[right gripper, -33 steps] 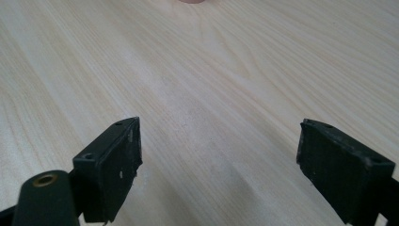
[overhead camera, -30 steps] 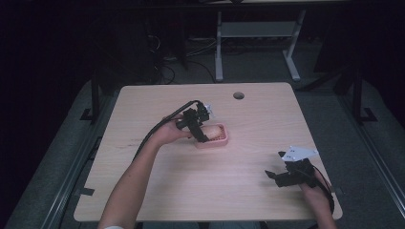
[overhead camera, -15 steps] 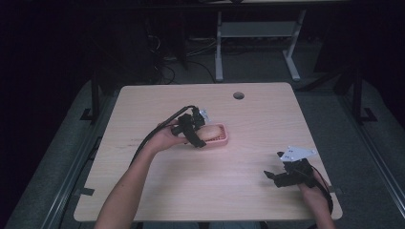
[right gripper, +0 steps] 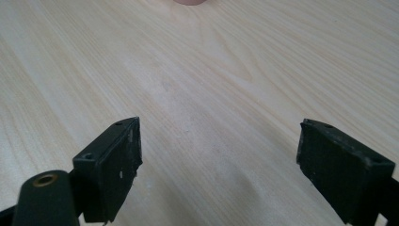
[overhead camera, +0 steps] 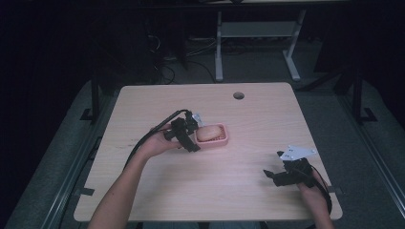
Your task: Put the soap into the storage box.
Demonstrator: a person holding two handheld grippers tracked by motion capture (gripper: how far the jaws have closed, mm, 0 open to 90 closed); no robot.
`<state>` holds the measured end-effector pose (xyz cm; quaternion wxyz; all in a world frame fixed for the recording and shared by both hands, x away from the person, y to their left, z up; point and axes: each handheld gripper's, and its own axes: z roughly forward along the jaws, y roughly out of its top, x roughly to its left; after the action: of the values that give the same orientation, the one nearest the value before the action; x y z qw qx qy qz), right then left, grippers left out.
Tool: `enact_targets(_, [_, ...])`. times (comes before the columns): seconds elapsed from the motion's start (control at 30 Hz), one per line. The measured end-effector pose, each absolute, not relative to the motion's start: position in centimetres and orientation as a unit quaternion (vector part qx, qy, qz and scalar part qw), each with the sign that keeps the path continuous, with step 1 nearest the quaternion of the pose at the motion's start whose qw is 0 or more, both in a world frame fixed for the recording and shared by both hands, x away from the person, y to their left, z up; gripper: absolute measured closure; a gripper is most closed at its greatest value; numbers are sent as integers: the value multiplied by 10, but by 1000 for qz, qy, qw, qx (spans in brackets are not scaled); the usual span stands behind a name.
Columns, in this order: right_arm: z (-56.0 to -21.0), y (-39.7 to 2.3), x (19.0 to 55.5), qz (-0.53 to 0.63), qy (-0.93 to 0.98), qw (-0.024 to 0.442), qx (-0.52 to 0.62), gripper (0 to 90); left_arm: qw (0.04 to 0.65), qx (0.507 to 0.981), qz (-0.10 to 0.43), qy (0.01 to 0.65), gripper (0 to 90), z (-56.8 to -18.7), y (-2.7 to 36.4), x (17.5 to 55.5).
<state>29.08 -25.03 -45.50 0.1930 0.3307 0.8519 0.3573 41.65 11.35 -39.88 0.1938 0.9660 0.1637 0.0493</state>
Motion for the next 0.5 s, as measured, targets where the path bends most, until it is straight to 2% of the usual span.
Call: enact_targets(0.5, [-456, -250, 292, 350, 852, 196, 336, 140, 200, 964, 52, 168, 241, -399, 133, 400])
